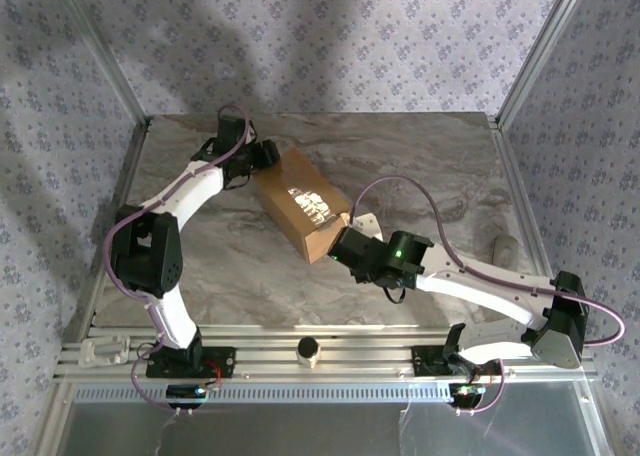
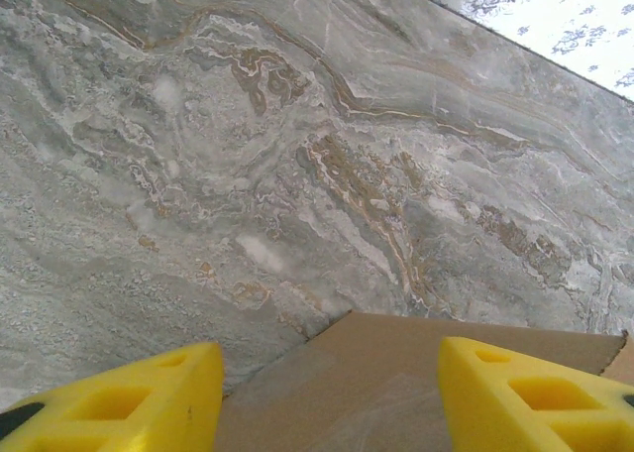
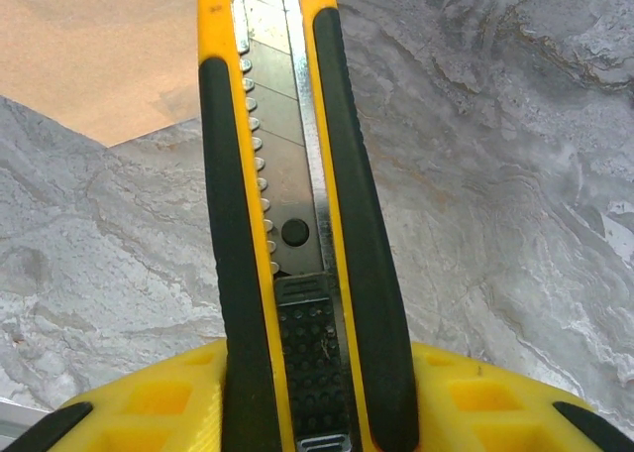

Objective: Unpack the express box

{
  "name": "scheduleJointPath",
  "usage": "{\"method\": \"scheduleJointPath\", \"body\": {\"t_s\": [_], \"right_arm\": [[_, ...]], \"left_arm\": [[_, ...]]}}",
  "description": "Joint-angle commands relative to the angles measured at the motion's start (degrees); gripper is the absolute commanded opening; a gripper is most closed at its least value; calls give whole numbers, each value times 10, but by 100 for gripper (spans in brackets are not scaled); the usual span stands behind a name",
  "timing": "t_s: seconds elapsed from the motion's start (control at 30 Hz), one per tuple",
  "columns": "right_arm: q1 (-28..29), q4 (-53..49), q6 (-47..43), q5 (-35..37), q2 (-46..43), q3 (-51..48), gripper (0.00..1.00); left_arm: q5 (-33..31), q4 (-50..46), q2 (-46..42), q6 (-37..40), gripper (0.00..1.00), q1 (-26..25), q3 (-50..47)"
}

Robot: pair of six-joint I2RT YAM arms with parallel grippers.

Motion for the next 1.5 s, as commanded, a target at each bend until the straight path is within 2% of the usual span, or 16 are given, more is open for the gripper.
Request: {"method": "scheduleJointPath", "body": {"t_s": [0.0,1.07,1.47], "right_arm": [[7,-20,6,13,7,19,0],[14,-14,-16,31,43,39,0],[-2,18,-43,12,50,62,0]], "left_arm": [[4,-55,-7,11,59,2,-5],[33,-39,-18,1,58,-8,-19],[49,-19,-20,0,58,-19,-26]]}}
